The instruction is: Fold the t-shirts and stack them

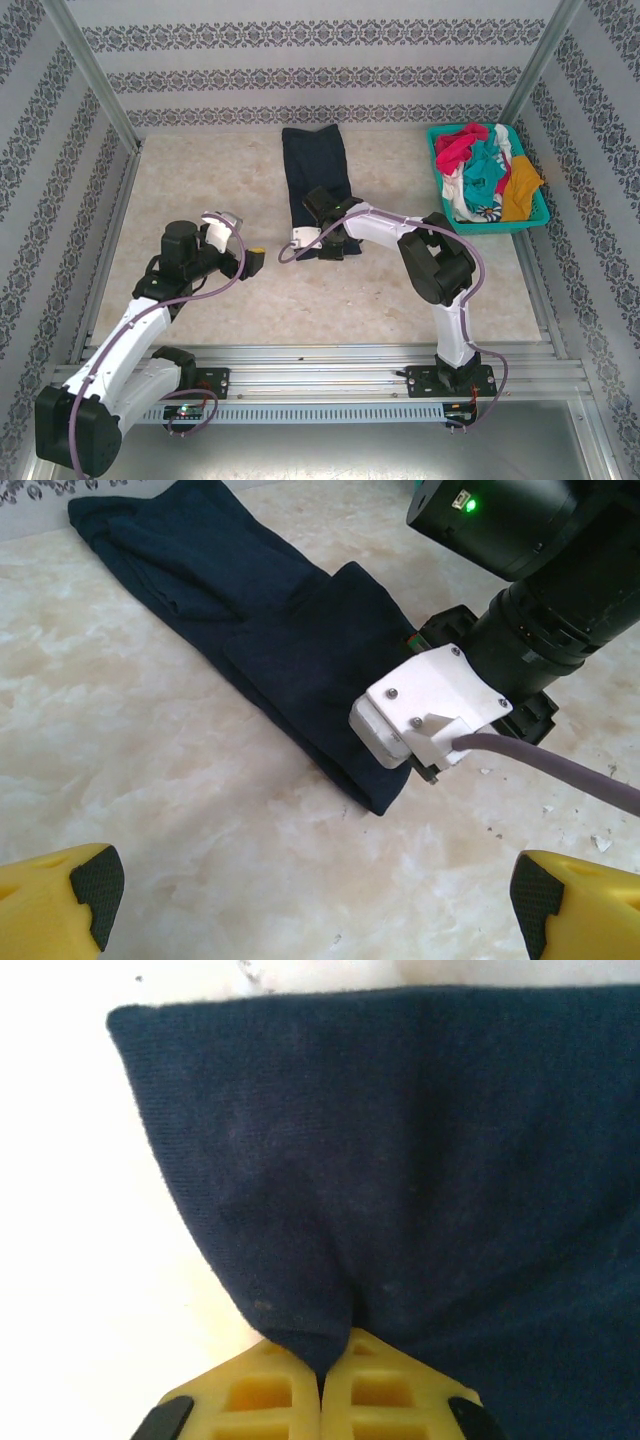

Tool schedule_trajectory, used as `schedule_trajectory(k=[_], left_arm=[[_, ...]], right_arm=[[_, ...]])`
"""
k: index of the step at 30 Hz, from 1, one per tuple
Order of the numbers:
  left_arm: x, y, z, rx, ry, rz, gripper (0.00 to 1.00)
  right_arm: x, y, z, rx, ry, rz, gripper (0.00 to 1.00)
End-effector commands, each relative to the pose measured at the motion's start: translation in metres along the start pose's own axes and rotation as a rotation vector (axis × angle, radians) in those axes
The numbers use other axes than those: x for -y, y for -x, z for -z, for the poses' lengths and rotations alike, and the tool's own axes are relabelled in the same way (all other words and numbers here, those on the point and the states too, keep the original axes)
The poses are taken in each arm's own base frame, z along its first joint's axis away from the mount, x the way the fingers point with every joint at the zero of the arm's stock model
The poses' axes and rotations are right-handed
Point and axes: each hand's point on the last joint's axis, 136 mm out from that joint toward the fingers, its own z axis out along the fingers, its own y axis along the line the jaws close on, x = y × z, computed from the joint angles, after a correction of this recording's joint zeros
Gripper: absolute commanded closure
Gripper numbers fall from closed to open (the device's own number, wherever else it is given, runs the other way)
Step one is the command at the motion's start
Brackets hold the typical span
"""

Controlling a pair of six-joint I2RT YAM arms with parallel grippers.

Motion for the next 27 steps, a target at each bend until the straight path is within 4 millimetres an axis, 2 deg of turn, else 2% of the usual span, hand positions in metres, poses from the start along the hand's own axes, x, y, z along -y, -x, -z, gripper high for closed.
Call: schedule_trajectory(k=[1, 5, 11, 13, 16, 19, 27], left_arm=[[-0.004, 0.002, -0.013, 0.009, -0.007, 0.112, 0.0], [-0.026, -0.004, -0.044, -0.042, 0.057, 0.373, 0.0], [-0.046, -0.013, -0.101, -0.094, 0.083, 0.716, 0.01], [-0.056, -0.013, -0.122, -0.108, 0.097, 0.829, 0.07], [-0.062, -0.013, -0.155, -0.168, 0.073, 0.913, 0.14], [-0.068, -0.023, -0.183, -0.235, 0.076, 0.948, 0.18], [-0.079, -0.015, -0.234, -0.273, 0.039, 0.94, 0.32]], right_arm=[[-0.019, -0.01, 0.002, -0.044, 0.057, -0.023, 1.0], [-0.043, 0.004, 0.03, 0.017, 0.101, -0.07, 1.0], [-0.09, 0.012, 0.064, 0.038, 0.167, -0.1, 1.0], [-0.104, 0.014, 0.073, 0.046, 0.187, -0.103, 1.0], [-0.114, 0.018, 0.087, 0.071, 0.195, -0.115, 1.0], [-0.121, 0.018, 0.099, 0.083, 0.194, -0.116, 1.0], [-0.13, 0.021, 0.123, 0.128, 0.197, -0.124, 1.0]])
